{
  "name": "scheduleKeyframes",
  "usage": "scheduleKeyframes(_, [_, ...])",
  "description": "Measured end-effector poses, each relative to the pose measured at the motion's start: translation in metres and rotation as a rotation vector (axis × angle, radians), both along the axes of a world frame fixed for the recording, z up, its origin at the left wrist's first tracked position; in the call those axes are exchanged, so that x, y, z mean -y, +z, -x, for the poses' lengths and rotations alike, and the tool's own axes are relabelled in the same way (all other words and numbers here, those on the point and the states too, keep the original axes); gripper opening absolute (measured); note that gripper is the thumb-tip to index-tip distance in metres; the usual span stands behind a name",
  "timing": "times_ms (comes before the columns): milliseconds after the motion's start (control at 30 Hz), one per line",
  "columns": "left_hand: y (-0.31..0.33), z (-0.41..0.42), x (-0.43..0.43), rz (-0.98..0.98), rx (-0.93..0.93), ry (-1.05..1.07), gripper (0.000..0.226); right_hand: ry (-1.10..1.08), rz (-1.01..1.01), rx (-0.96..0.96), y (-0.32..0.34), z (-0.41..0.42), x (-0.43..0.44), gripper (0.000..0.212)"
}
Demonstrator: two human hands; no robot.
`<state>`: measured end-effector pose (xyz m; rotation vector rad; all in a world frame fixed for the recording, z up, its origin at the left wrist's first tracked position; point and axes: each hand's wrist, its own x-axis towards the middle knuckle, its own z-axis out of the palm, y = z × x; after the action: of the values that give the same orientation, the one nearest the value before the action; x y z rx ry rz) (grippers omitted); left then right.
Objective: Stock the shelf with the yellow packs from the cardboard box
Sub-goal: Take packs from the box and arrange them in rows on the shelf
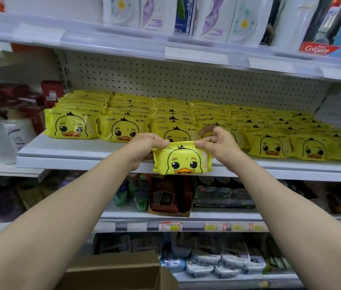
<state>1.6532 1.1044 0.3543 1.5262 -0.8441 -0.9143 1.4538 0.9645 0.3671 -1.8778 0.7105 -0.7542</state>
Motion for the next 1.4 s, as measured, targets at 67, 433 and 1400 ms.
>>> scheduleKeyframes(67, [0.005, 0.014, 0.010, -0.003, 0.015, 0.000, 0.018, -0.012, 0.033, -0.019, 0.003, 0.012, 0.011, 0.028])
scheduleKeyframes(433, [0.015, 0.094, 0.080, 0.097, 0.042, 0.015, 0.006, -0.001, 0.005, 0.043, 0.011, 0.084, 0.075, 0.018])
scheduleKeyframes(1400, [0.010, 0.112, 0.142, -0.074, 0.836, 0.466, 0.007, -0.287, 0.214, -0.192, -0.012, 0.055, 0.139, 0.007])
